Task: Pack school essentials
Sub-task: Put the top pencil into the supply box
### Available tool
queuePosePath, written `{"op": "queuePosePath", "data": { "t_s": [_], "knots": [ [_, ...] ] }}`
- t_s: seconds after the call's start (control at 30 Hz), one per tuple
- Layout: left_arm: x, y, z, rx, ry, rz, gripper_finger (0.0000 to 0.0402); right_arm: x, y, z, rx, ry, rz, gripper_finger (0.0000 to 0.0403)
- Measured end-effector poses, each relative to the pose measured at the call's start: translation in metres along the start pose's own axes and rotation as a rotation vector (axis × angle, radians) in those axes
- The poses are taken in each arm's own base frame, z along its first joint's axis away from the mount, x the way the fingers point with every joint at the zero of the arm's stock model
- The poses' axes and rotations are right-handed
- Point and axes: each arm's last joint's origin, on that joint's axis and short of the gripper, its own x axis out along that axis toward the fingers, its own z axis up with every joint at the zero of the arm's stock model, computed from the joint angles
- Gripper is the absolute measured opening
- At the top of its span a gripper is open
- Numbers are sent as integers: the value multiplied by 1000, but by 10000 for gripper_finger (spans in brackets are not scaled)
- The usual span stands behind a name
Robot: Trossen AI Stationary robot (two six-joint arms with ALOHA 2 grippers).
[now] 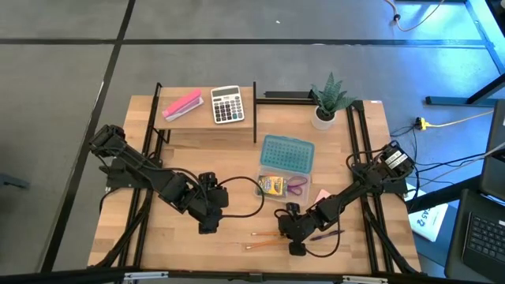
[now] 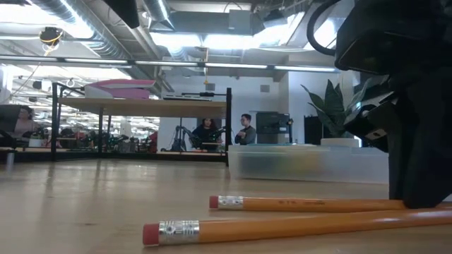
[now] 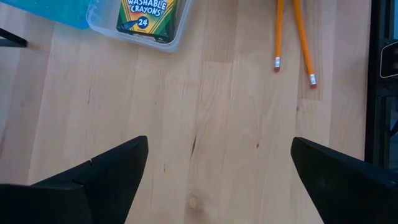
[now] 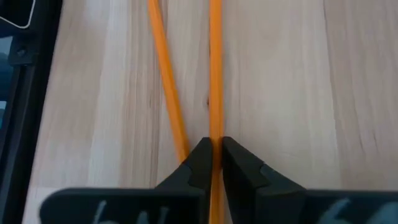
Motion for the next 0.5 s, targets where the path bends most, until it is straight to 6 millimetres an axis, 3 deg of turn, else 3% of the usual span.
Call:
{"op": "queuePosePath", "data": {
  "t_s": [0.5],
  "knots": [
    [0,0,0,0,0,0,390,0,1,1,1,-14,13,24]
  ]
}}
